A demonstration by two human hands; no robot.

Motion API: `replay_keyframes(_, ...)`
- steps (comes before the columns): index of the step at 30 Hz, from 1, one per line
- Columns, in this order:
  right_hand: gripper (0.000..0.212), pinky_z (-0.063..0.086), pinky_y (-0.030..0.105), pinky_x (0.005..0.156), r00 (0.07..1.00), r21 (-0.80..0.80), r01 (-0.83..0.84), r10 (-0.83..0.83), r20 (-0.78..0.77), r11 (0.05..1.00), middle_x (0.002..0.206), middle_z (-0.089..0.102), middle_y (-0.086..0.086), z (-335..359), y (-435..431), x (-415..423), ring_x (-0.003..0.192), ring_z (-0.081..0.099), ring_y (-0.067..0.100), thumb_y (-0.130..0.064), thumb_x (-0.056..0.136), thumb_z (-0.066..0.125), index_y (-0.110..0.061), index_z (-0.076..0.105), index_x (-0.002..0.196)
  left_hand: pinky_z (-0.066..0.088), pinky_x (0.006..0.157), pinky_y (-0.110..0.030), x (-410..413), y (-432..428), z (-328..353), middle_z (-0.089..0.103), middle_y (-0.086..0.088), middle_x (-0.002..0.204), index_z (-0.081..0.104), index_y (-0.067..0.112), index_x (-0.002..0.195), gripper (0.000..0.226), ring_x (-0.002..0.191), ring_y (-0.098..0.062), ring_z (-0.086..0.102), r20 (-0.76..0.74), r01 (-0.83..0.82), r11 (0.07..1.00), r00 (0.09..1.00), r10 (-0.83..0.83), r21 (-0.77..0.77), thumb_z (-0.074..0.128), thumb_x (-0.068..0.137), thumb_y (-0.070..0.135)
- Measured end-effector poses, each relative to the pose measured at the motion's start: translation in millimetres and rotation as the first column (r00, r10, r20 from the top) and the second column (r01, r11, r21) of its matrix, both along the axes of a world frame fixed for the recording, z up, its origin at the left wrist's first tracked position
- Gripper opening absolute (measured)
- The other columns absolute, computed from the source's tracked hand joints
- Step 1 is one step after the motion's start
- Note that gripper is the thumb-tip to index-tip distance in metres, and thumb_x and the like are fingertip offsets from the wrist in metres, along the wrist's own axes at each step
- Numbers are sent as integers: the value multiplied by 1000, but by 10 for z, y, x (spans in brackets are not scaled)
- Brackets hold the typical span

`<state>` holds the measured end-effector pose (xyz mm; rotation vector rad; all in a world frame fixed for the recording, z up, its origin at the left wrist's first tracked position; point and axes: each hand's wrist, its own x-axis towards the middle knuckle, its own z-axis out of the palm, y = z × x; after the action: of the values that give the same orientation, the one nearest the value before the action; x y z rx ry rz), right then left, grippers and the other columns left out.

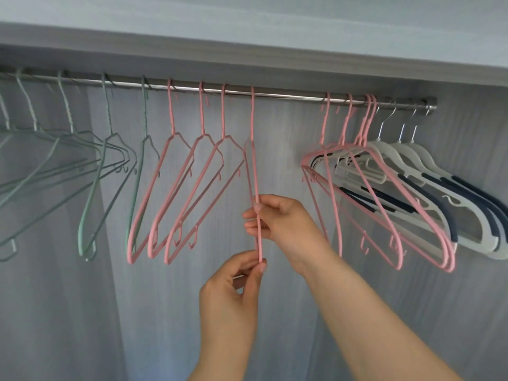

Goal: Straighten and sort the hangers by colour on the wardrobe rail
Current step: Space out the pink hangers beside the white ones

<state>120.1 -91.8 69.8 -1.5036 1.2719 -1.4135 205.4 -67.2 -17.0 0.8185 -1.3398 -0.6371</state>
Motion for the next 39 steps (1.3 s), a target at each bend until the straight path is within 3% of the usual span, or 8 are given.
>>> replay_keyframes(3,43,46,23,93,859,-306,184,-304,-413,934,125,51,1,62,262,-159,106,55,11,-23,92,49,-14,41,133,45,62,-2,-1,33,-37,66,21,90,66,35,89,31,76,-1,63,-15,-47,999,999,47,-27,69,76,6)
replay_keyframes(5,45,35,22,102,761,-556,272,-529,-376,785,131,45,2,185,477,-343,118,46,12,-20,88,54,-18,44,132,45,60,-4,3,80,-69,57,21,100,60,37,102,41,78,-4,59,1,-131,982,991,133,-133,73,73,11)
replay_keyframes(9,53,29,23,102,677,-418,445,-603,-423,792,141,37,8,255,379,-699,128,38,22,-21,90,52,-13,32,139,40,62,-1,-170,259,-32,50,23,106,58,30,108,33,71,3,54,84,-137,918,980,181,-371,64,75,28)
replay_keyframes(15,43,39,14,40,951,-55,310,-309,15,949,77,54,3,102,84,-582,39,44,5,-7,95,31,-19,36,136,42,68,1,-406,133,108,59,24,98,51,28,126,43,87,5,56,261,126,988,960,-99,-88,61,84,26)
replay_keyframes(22,42,28,12,32,953,-104,301,-296,61,948,61,46,1,42,-87,-334,38,34,7,-9,95,31,-19,42,134,49,66,-25,-316,88,70,64,2,81,53,46,90,15,65,-18,62,295,134,979,952,-84,-152,45,77,47)
replay_keyframes(30,39,38,15,40,949,-129,278,-293,-115,952,66,54,1,10,-60,-280,36,46,1,-20,97,36,-15,37,136,47,59,-5,-234,104,33,61,33,85,58,49,89,15,73,6,63,262,109,992,961,-88,-66,57,76,40)
replay_keyframes(34,39,42,21,76,669,-439,406,-588,-455,802,107,61,0,158,340,-630,87,60,15,-24,90,49,-19,49,129,43,58,-1,-336,55,-165,65,33,84,58,43,91,35,73,6,64,61,224,963,970,-235,150,71,75,14)
replay_keyframes(39,33,37,23,80,363,-566,541,-779,-511,623,114,58,12,404,679,-1179,102,56,29,-8,81,58,-15,62,114,43,59,-2,-641,53,-285,73,19,72,66,29,83,24,64,6,64,-28,408,878,909,-415,250,70,75,7)
